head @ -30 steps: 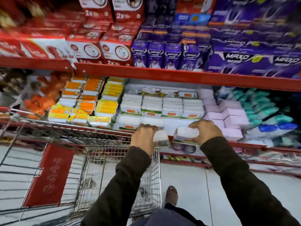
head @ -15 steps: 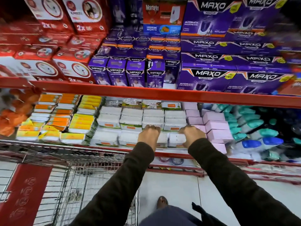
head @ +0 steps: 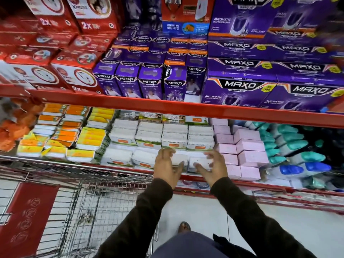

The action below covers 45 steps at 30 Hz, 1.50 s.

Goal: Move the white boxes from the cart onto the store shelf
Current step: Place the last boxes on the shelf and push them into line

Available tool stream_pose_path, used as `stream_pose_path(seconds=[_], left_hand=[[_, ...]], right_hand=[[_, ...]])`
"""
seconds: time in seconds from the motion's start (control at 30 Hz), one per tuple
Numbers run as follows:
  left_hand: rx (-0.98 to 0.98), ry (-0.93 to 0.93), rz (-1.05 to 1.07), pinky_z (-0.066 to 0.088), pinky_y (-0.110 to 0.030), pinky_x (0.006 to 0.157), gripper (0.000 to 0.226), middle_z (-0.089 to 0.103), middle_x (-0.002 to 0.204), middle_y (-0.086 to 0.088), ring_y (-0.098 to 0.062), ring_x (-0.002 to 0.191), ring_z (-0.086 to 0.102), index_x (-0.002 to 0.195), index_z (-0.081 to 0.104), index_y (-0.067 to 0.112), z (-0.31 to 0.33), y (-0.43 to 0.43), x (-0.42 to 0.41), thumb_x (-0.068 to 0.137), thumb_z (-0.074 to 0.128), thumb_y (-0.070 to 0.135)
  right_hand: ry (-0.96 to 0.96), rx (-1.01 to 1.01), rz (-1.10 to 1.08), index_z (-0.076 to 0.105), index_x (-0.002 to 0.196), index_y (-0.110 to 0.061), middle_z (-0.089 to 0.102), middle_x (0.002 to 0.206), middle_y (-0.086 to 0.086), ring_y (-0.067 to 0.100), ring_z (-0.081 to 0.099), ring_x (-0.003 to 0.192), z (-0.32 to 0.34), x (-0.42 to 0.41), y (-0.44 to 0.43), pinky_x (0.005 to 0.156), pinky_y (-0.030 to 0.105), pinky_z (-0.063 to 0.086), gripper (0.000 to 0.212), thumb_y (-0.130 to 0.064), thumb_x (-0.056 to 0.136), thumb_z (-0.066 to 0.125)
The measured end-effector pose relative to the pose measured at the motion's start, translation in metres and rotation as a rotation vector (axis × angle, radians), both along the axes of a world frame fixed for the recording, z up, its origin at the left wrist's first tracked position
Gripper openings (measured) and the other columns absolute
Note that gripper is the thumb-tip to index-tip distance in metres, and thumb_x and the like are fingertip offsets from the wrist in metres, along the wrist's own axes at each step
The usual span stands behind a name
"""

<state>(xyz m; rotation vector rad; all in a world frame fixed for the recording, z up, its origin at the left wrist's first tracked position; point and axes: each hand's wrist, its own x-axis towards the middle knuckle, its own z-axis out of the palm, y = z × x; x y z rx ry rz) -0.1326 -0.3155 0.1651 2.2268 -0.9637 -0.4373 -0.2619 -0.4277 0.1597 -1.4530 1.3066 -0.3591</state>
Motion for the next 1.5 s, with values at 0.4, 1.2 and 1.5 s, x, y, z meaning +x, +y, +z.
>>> stream_pose_path(seconds=[0.4, 1.2, 1.5], left_hand=[[-0.545, 1.739, 1.0, 0.044, -0.037, 0.107, 0.075, 0.022, 0.159, -0.018, -0.033, 0.124, 0.049, 0.156, 0.02, 0.022, 0.005, -0.032, -0.01, 0.095, 0.048, 0.056], [-0.532, 1.628, 1.073, 0.02, -0.047, 0.123, 0.088, 0.012, 0.164, -0.014, -0.036, 0.148, 0.023, 0.158, 0.004, 0.022, 0.002, -0.008, 0.006, 0.092, 0.039, 0.068], [-0.63, 1.487, 1.105, 0.027, -0.044, 0.117, 0.081, 0.019, 0.163, -0.009, -0.033, 0.142, 0.034, 0.157, 0.013, 0.026, 0.01, 0.001, 0.054, 0.093, 0.037, 0.068]], right_hand=[[-0.769, 1.067, -0.862, 0.05, 0.133, -0.018, 0.048, 0.141, 0.016, 0.039, 0.056, 0.107, -0.023, 0.016, -0.005, 0.074, 0.049, 0.055, 0.045, -0.042, 0.095, 0.056], [-0.656, 1.196, -0.707, 0.024, 0.15, -0.001, 0.03, 0.152, 0.03, 0.045, 0.042, 0.135, 0.003, 0.064, 0.003, 0.114, 0.048, 0.038, 0.07, -0.035, 0.098, 0.055], [-0.659, 1.199, -0.681, 0.027, 0.147, 0.001, 0.039, 0.146, 0.03, 0.043, 0.047, 0.133, 0.011, 0.092, 0.005, 0.112, 0.047, 0.041, 0.056, -0.026, 0.103, 0.047]])
